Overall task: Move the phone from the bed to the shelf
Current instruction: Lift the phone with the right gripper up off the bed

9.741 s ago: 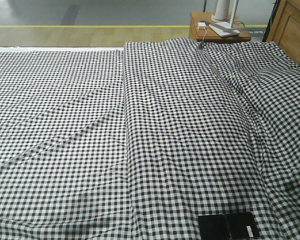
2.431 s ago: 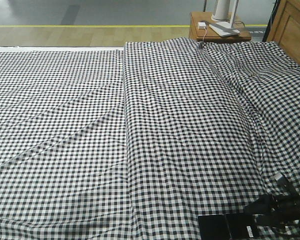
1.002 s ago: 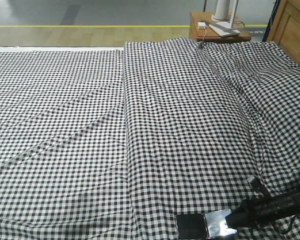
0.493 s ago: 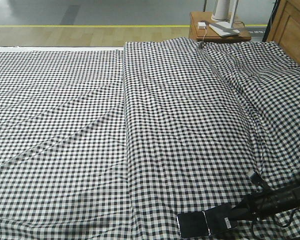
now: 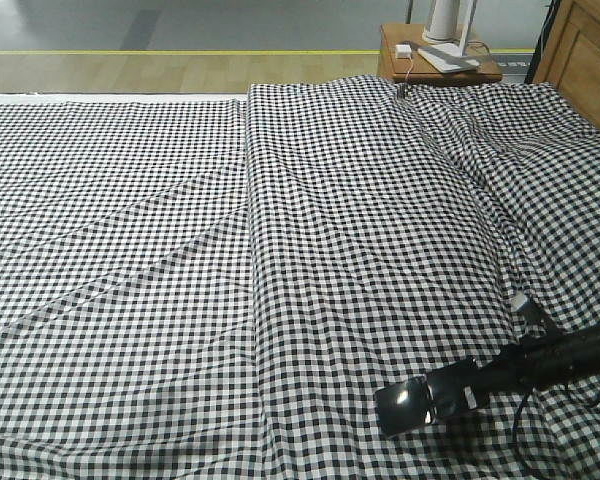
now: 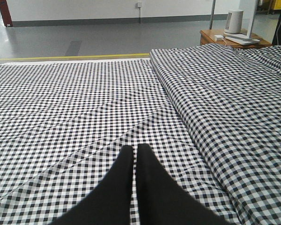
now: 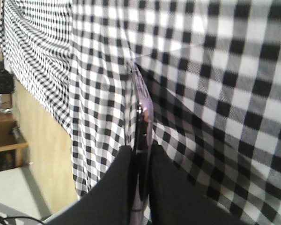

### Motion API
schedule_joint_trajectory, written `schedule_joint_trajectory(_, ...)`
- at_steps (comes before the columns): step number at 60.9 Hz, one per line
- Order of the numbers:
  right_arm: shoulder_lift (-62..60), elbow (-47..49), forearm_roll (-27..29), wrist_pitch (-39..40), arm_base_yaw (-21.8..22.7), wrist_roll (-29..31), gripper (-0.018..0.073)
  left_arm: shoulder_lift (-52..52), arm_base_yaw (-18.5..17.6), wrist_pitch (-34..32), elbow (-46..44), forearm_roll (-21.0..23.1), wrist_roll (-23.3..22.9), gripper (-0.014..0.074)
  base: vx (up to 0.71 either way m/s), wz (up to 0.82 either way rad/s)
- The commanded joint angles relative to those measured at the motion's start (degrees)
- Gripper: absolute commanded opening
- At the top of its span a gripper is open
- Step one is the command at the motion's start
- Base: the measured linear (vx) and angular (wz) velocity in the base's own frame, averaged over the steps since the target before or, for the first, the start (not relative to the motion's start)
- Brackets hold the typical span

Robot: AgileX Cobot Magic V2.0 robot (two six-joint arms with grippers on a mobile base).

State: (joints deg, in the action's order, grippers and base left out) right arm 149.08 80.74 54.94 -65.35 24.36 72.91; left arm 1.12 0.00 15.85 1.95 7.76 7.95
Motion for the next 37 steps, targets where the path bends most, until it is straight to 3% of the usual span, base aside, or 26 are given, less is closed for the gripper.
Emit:
schedule_joint_trajectory(1, -7.57, -0.23, 2.79, -8.71, 0.05, -0.12, -0.0004, 0.38, -0.26, -4.18, 0.13, 0.55, -0.22, 0.0001, 0.0, 0.0)
schedule_joint_trajectory(37, -33.22, -10.83, 6.87, -8.71, -0.64, 1.33, -0.0002, 0.38, -0.26, -4.18, 0.13, 0.55, -0.22, 0.0001, 0.0, 0.0)
